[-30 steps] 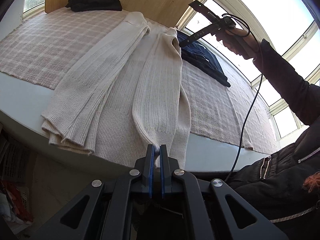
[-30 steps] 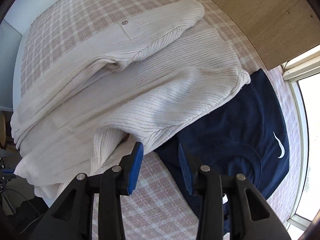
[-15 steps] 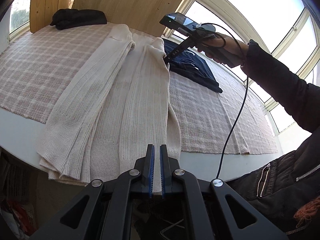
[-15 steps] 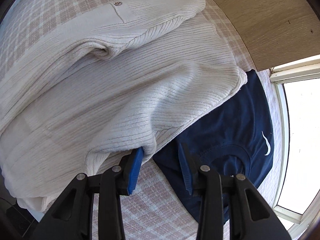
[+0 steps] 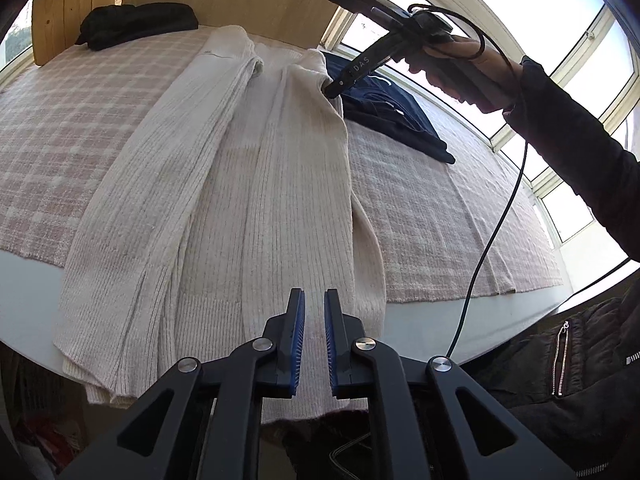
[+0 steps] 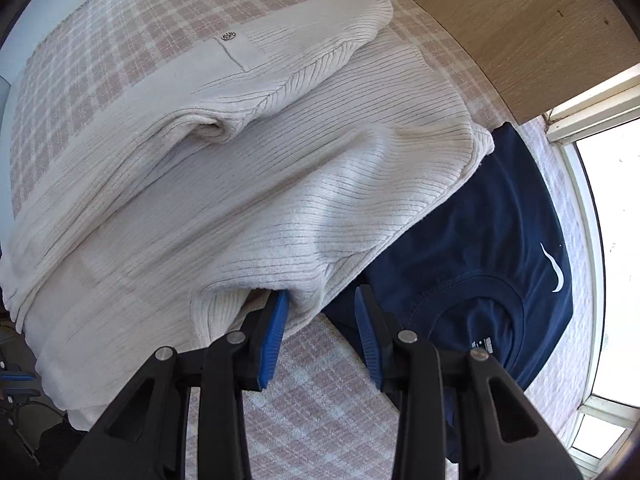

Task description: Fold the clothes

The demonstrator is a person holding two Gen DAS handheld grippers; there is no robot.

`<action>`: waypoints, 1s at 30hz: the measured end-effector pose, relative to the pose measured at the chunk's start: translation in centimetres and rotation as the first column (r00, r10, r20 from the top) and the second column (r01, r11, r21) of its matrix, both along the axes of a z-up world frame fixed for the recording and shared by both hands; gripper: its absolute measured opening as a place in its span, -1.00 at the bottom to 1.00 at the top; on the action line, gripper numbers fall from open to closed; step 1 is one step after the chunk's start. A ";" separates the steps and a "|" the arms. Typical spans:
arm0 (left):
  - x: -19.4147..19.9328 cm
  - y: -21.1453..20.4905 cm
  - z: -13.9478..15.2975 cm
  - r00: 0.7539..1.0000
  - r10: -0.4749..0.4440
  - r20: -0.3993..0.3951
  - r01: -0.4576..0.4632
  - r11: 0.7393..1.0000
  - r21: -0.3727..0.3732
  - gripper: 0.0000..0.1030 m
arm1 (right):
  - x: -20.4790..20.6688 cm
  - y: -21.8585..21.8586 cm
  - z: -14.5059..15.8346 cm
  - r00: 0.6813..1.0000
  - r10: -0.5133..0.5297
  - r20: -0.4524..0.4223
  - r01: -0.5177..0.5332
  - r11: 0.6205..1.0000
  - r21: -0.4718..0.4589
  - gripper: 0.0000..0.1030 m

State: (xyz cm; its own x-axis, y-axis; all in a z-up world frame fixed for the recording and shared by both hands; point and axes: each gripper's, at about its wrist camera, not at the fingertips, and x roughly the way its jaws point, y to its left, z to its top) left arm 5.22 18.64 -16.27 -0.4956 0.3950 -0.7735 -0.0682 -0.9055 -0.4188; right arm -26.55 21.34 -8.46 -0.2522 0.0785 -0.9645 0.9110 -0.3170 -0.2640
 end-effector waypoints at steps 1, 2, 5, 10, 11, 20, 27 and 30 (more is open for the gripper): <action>-0.2 0.0 -0.3 1.000 -0.003 0.005 0.004 1.000 -0.002 -0.84 | 0.2 -0.1 -0.3 1.000 0.001 0.013 -0.001 1.000 0.004 -0.33; -0.3 0.0 -0.6 1.000 -0.001 0.017 0.001 1.000 -0.003 -0.84 | 0.3 -0.3 -0.6 0.999 -0.005 0.037 0.005 1.000 0.004 -0.33; -0.6 -0.1 -1.8 0.998 0.002 0.065 0.000 1.000 -0.024 -0.84 | 0.7 -0.1 -1.8 1.000 0.006 0.027 -0.008 0.999 0.053 -0.38; -0.3 -0.2 -3.0 0.996 0.001 0.094 0.001 1.000 -0.019 -0.79 | -1.5 2.2 -0.6 0.991 -0.071 0.117 0.070 0.997 0.015 -0.85; -0.2 -0.3 -3.0 0.996 0.003 0.094 -0.001 1.000 -0.014 -0.79 | -2.1 2.7 -0.4 0.987 -0.092 0.134 0.092 0.996 0.012 -0.85; -0.3 -0.5 -2.8 0.995 -0.015 0.101 0.017 1.000 -0.018 -0.78 | -2.5 4.8 -0.6 0.988 -0.120 0.096 0.116 0.992 0.045 -0.70; -0.4 -0.3 -2.6 0.995 -0.011 0.103 0.012 1.000 -0.017 -0.75 | -1.0 4.9 5.5 0.996 -0.078 -0.030 0.076 0.995 -0.065 -0.57; -0.4 -0.3 -2.6 0.994 -0.014 0.104 0.017 1.000 -0.020 -0.75 | -0.4 2.7 5.7 0.998 -0.003 -0.069 -0.003 0.997 -0.078 -0.17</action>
